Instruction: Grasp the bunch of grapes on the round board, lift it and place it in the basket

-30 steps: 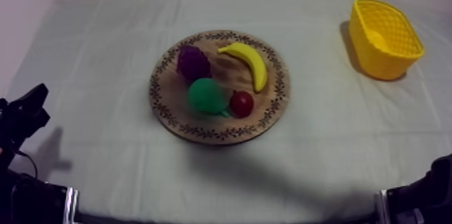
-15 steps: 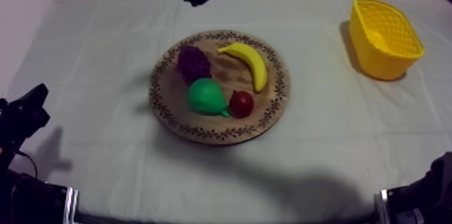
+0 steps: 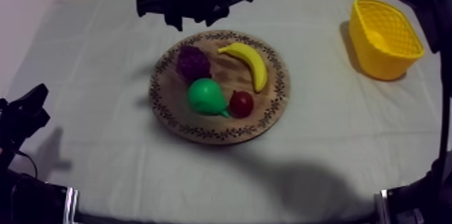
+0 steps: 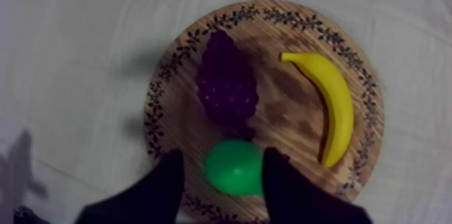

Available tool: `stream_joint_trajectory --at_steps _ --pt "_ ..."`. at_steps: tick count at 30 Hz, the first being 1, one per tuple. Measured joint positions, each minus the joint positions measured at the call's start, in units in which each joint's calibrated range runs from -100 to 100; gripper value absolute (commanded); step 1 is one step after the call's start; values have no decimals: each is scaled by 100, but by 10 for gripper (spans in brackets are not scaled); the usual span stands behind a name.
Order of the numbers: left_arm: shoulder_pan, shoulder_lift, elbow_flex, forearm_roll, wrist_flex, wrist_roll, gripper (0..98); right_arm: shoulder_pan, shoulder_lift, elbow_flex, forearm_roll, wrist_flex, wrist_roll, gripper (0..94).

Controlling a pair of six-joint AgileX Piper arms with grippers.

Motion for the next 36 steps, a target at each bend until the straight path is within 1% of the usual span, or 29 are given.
stream_joint_trajectory --at_steps 2,5,10,22,27,36 --pt "0 0 0 0 0 0 1 19 6 13 -30 -74 -60 596" --pt "0 0 0 0 0 0 1 31 30 37 -42 -265 -128 660" --pt "0 0 0 0 0 0 1 78 84 91 -42 -523 -194 712" --pt "0 0 0 0 0 0 1 195 449 167 64 -1121 -128 713" --pt "0 0 0 0 0 0 1 233 753 183 102 -1457 -118 712" --pt "0 0 0 0 0 0 1 291 1442 95 113 -1885 -160 704"
